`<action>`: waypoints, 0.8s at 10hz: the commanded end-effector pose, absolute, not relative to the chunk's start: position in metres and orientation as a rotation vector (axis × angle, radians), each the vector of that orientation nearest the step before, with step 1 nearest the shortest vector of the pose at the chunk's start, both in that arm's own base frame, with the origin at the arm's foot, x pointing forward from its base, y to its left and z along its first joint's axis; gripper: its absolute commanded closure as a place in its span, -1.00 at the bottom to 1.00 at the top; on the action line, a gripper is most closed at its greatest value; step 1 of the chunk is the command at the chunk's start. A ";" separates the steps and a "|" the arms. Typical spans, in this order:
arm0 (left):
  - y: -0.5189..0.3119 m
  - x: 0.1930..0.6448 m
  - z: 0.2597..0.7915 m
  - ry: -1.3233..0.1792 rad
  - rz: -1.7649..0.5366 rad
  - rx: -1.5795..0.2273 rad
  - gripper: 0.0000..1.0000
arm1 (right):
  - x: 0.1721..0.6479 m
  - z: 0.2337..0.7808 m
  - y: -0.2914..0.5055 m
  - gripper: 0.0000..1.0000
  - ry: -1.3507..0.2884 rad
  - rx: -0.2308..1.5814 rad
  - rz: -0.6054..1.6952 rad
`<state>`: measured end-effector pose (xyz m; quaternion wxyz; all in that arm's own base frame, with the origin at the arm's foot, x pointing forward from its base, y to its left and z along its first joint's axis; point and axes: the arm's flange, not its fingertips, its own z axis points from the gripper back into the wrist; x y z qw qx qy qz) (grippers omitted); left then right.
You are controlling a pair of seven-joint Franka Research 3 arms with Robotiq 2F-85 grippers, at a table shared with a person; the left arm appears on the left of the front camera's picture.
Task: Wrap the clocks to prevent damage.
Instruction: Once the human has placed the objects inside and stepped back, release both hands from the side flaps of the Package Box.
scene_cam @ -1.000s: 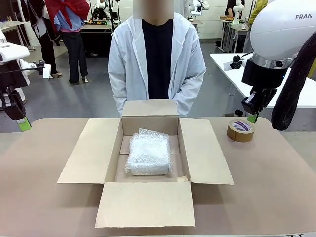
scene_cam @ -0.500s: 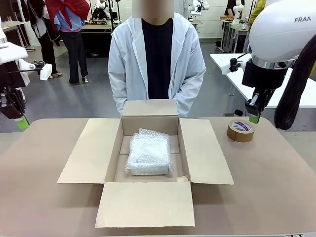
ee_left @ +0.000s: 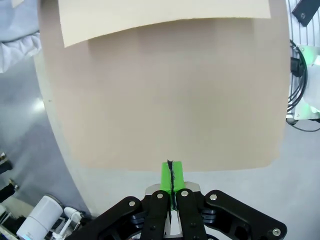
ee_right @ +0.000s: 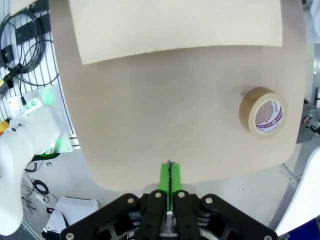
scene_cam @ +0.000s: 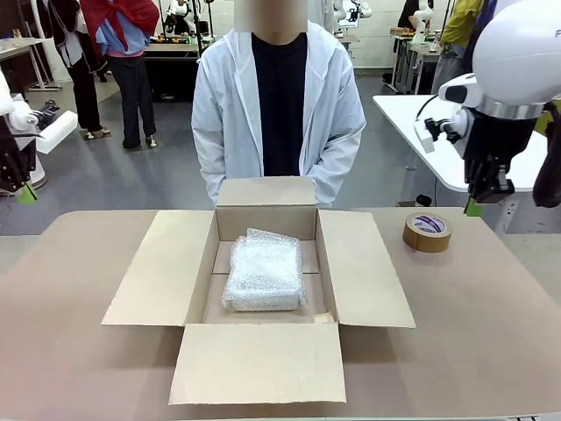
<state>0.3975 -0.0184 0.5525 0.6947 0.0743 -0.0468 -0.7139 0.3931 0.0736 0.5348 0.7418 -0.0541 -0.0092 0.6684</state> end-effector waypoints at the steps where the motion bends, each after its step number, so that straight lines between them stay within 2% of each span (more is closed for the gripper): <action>1: -0.028 0.396 0.554 -0.085 -1.600 0.190 0.98 | 0.392 0.530 0.087 0.97 -0.009 -0.124 1.306; 4: -0.022 0.397 0.553 -0.101 -1.600 0.171 0.98 | 0.392 0.533 0.081 0.97 -0.016 -0.124 1.369; 5: 0.003 0.409 0.547 -0.210 -1.658 -0.168 0.98 | 0.402 0.528 0.051 0.97 -0.111 0.144 1.498; 6: 0.028 0.412 0.536 -0.252 -1.680 -0.326 0.98 | 0.411 0.519 0.013 0.97 -0.240 0.364 1.528; 8: 0.058 0.409 0.524 -0.343 -1.680 -0.447 0.98 | 0.420 0.502 -0.036 0.97 -0.404 0.523 1.454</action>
